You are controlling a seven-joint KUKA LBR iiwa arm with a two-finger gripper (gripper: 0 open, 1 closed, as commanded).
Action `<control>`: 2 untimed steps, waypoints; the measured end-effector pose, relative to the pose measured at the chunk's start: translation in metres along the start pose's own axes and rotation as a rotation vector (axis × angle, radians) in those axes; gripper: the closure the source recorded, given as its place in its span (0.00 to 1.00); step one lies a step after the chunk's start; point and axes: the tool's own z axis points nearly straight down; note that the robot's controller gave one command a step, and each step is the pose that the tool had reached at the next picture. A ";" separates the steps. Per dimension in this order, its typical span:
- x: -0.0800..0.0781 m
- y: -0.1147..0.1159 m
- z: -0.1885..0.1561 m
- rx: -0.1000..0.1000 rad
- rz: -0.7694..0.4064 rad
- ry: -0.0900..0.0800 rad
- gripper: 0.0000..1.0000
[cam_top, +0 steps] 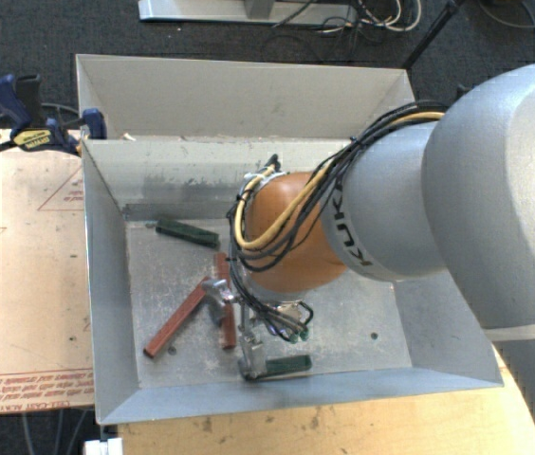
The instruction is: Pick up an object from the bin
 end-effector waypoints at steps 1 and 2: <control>0.034 -0.089 -0.004 0.005 -0.085 -0.007 0.00; 0.040 -0.115 -0.004 0.002 -0.141 -0.007 0.00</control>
Offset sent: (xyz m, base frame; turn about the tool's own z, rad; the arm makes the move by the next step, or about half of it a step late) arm -0.0035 -0.0916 0.0020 -0.0933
